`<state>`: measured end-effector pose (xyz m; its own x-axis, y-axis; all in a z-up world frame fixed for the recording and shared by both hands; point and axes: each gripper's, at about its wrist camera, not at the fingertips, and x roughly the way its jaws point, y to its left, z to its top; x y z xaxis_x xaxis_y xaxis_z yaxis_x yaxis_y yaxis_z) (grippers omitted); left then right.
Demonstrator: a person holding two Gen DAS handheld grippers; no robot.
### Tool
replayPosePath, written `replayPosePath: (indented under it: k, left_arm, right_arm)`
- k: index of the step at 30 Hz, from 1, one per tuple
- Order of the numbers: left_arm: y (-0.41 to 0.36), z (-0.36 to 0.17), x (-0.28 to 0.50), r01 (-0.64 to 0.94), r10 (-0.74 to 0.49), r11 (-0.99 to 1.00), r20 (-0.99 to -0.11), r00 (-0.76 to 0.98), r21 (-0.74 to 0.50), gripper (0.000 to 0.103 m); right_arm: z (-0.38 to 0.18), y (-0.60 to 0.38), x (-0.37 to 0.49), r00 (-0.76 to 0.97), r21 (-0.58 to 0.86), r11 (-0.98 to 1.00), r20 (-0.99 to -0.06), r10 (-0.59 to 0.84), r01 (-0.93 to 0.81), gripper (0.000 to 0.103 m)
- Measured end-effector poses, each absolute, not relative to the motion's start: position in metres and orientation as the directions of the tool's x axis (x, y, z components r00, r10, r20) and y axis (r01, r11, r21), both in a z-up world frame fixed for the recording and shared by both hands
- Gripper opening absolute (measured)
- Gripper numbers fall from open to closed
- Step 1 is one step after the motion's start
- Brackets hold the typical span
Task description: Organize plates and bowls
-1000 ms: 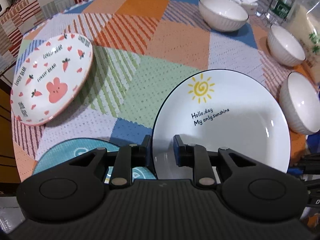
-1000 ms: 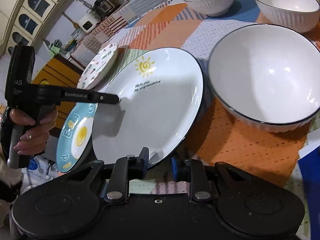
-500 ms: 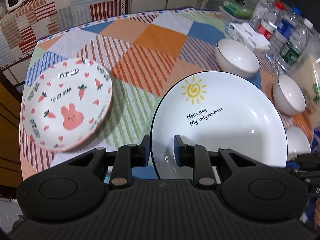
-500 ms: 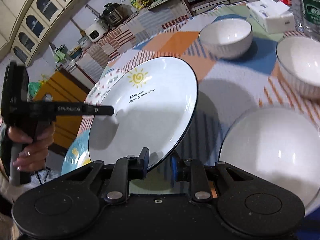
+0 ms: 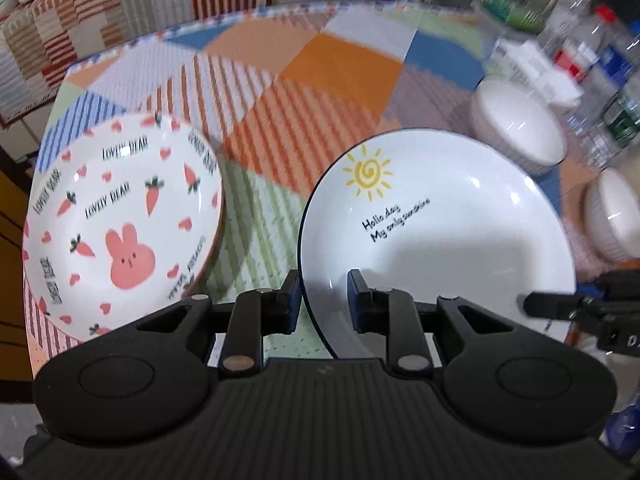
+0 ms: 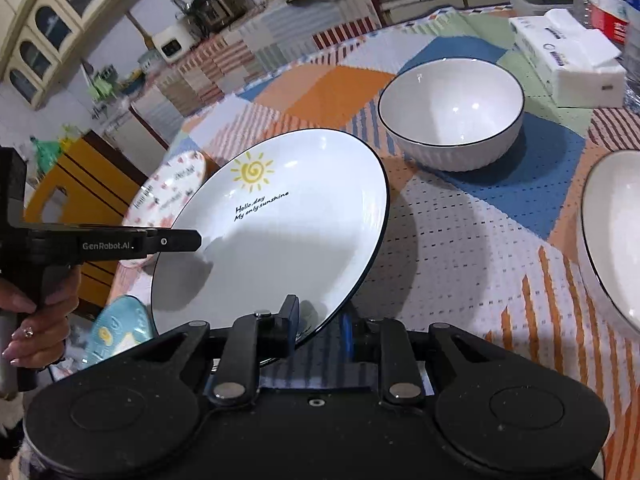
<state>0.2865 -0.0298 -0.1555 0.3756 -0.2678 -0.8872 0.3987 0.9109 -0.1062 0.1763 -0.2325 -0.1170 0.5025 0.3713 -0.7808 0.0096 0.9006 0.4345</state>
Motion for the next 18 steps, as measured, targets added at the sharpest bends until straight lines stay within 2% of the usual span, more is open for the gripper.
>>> replayPosePath:
  k: [3, 7, 11, 18]
  left_arm:
    - [-0.039, -0.175, 0.286, 0.404, -0.213, 0.913, -0.905, 0.367, -0.051, 0.024]
    - [-0.045, -0.176, 0.279, 0.413, -0.202, 0.910, -0.902, 0.381, -0.029, 0.023]
    - [-0.047, -0.170, 0.277, 0.399, -0.202, 0.916, -0.909, 0.364, -0.044, 0.024]
    - [-0.039, -0.154, 0.268, 0.370, -0.192, 0.927, -0.917, 0.349, -0.053, 0.027]
  right_arm:
    - [-0.127, -0.231, 0.189, 0.456, 0.409, 0.912, -0.817, 0.353, 0.026, 0.026]
    - [-0.128, -0.226, 0.201, 0.448, 0.318, 0.948, -0.849, 0.279, 0.012, 0.027]
    - [-0.134, -0.230, 0.211, 0.418, 0.302, 0.949, -0.876, 0.241, 0.087, 0.029]
    - [-0.115, -0.223, 0.204, 0.458, 0.152, 0.986, -0.883, 0.106, 0.066, 0.031]
